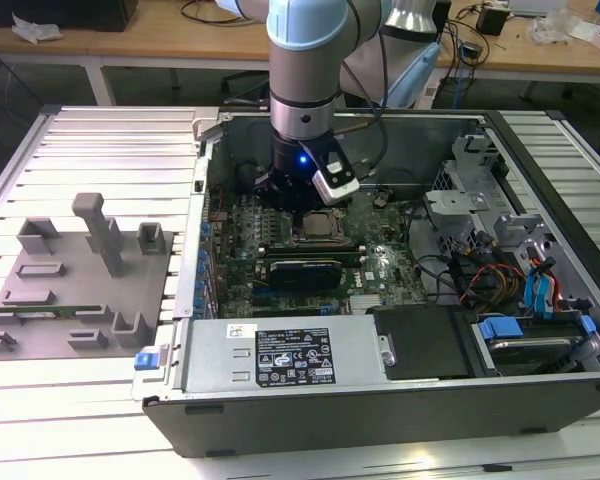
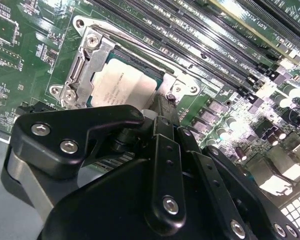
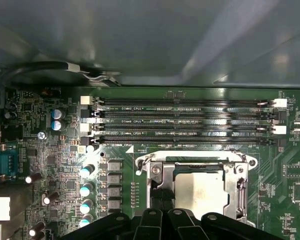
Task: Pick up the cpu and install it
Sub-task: 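Close the cpu cover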
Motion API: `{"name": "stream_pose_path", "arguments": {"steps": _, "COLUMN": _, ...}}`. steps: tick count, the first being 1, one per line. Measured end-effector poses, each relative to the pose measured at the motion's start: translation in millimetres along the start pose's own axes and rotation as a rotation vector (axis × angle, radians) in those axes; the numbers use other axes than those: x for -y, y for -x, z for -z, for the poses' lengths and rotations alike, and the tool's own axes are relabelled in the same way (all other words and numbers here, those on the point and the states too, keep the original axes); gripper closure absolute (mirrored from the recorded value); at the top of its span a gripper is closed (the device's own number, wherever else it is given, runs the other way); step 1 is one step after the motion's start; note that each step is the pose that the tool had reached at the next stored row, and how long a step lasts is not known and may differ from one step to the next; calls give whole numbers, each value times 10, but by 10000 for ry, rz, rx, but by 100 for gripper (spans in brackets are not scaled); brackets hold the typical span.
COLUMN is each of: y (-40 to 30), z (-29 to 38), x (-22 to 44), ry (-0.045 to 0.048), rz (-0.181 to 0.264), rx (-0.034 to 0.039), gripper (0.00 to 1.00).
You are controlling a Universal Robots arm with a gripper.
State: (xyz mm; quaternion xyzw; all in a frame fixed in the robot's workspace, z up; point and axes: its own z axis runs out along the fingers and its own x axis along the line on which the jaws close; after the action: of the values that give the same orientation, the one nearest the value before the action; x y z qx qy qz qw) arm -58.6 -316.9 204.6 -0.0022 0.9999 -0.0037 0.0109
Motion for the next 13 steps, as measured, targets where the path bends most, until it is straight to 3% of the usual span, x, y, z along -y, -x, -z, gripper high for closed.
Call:
{"name": "stream_pose_path", "arguments": {"steps": 9, "y": 0, "z": -8, "x": -1, "ry": 31, "rz": -2, "rx": 0, "gripper": 89}}
{"name": "stream_pose_path", "arguments": {"steps": 13, "y": 0, "z": 29, "x": 0, "ry": 31, "rz": -2, "rx": 0, "gripper": 89}}
